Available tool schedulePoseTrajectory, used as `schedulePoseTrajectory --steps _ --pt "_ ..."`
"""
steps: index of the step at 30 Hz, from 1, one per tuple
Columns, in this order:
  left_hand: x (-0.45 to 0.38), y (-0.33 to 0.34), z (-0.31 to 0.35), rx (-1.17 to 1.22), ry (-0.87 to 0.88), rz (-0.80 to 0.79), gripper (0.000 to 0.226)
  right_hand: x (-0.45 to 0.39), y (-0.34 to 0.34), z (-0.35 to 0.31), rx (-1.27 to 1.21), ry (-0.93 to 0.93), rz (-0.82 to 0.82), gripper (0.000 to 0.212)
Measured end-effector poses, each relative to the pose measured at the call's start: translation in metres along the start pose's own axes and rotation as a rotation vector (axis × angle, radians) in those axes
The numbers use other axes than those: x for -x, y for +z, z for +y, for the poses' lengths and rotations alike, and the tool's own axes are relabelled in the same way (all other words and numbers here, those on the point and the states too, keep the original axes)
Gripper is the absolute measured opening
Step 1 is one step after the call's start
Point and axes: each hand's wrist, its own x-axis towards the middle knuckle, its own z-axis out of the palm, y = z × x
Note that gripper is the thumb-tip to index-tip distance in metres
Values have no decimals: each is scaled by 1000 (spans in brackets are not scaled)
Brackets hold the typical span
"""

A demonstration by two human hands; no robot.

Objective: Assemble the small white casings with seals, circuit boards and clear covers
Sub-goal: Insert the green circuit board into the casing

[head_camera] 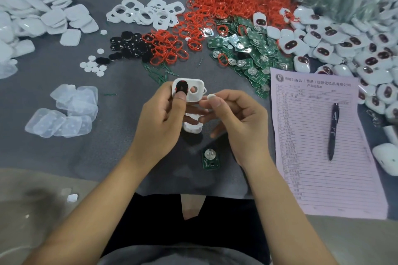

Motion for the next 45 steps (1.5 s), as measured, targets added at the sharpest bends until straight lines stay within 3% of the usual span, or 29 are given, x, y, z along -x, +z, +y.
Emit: schedulePoseTrajectory --steps 6,12,21,26,30,34,41,45 --pt "2 2 1 76 0 -39 12 0 -3 2 45 -31 10 6" --pt "2 4 2 71 19 -42 15 6 9 4 364 -177 78 17" --pt "3 6 -1 0 90 -95 15 5 9 5 421 -131 108 14" --pt "3 4 0 -12 118 -107 13 1 7 4 374 -86 118 27" --pt "3 3 -1 23 75 -126 21 -2 4 2 313 -65 17 10" --pt "4 3 2 18 99 -133 12 -5 0 3 237 -7 -32 2" --pt "5 3 3 55 137 -176 12 -13 -6 0 122 134 -141 3" --pt "5 3 5 32 175 -190 17 -13 -4 0 132 153 -115 7"
